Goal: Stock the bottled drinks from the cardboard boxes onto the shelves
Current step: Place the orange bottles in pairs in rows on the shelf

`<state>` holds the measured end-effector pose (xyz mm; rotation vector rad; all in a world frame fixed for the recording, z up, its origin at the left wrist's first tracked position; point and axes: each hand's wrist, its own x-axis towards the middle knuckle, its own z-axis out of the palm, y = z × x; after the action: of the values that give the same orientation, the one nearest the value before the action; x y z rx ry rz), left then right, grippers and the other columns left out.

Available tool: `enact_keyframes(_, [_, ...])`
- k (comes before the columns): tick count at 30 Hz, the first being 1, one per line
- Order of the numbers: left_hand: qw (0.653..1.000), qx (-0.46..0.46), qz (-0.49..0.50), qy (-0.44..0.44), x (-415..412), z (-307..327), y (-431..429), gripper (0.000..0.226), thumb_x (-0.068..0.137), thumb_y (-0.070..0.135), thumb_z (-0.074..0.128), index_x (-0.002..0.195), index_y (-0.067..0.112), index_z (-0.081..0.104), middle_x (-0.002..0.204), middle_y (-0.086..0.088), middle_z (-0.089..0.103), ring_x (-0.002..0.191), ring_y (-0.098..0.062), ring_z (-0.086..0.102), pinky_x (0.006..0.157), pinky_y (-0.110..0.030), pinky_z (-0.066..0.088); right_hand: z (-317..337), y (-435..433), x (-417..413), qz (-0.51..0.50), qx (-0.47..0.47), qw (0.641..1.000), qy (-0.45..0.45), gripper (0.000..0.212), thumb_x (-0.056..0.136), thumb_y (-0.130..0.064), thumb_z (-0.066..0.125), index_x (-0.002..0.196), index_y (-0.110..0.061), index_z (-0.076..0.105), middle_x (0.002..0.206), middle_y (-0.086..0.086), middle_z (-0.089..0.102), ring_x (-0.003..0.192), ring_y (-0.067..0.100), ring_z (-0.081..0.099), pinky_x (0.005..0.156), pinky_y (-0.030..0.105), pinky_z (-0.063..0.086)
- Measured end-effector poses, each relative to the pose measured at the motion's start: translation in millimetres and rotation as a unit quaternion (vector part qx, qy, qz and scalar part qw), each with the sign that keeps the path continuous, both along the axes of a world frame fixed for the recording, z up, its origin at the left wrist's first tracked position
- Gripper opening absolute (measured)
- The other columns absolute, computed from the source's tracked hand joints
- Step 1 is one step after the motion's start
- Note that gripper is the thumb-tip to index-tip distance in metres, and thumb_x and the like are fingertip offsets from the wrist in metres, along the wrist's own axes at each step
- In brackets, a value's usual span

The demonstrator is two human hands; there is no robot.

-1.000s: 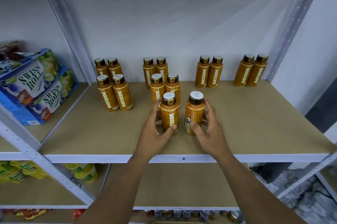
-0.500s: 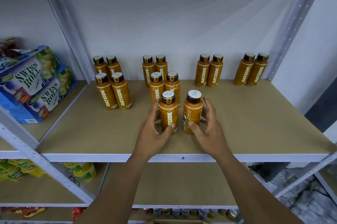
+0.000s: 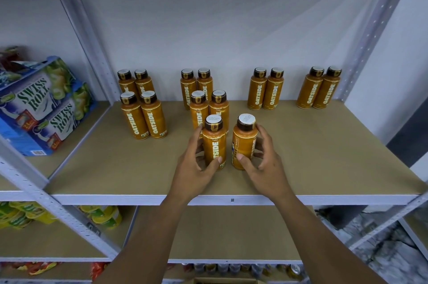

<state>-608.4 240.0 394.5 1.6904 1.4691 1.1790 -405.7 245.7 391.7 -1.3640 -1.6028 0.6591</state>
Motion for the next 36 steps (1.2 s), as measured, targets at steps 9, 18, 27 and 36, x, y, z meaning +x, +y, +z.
enact_keyframes(9, [1.0, 0.006, -0.002, 0.001, 0.1, 0.5, 0.0, 0.094, 0.09, 0.031, 0.077, 0.146, 0.063, 0.008, 0.163, 0.012, 0.033, 0.143, -0.012, 0.042, 0.102, -0.022, 0.044, -2.3, 2.1, 0.6, -0.01, 0.002, 1.0, 0.007, 0.091, 0.09, -0.043, 0.074, 0.157, -0.045, 0.014, 0.16, -0.012, 0.034, 0.132, 0.004, 0.042, 0.101, 0.025, 0.045])
enact_keyframes(18, [1.0, 0.004, -0.004, 0.003, -0.1, 1.3, -0.1, 0.095, 0.091, 0.03, 0.076, 0.142, 0.067, 0.005, 0.163, 0.013, 0.032, 0.142, -0.011, 0.041, 0.102, -0.021, 0.043, -4.2, -2.3, 3.1, 0.007, 0.013, 1.0, 0.011, 0.088, 0.093, -0.025, 0.073, 0.157, -0.043, 0.015, 0.157, -0.008, 0.043, 0.139, 0.016, 0.048, 0.11, 0.033, 0.046])
enact_keyframes(27, [1.0, 0.011, -0.007, -0.003, 0.0, 2.0, -0.3, 0.095, 0.091, 0.03, 0.077, 0.144, 0.066, 0.007, 0.163, 0.012, 0.033, 0.144, -0.014, 0.042, 0.107, -0.028, 0.045, -4.2, 0.9, 1.3, -0.004, 0.001, 1.0, -0.007, 0.089, 0.09, -0.039, 0.076, 0.154, -0.048, 0.015, 0.157, -0.01, 0.04, 0.129, 0.008, 0.048, 0.099, 0.026, 0.048])
enact_keyframes(36, [1.0, 0.007, -0.005, -0.002, -0.2, 1.3, 0.7, 0.096, 0.091, 0.029, 0.077, 0.149, 0.06, 0.008, 0.163, 0.011, 0.034, 0.143, -0.014, 0.043, 0.106, -0.027, 0.046, -3.2, 2.3, 1.1, 0.01, 0.003, 1.0, 0.002, 0.09, 0.09, -0.038, 0.075, 0.156, -0.045, 0.014, 0.159, -0.01, 0.036, 0.131, 0.002, 0.041, 0.099, 0.02, 0.044])
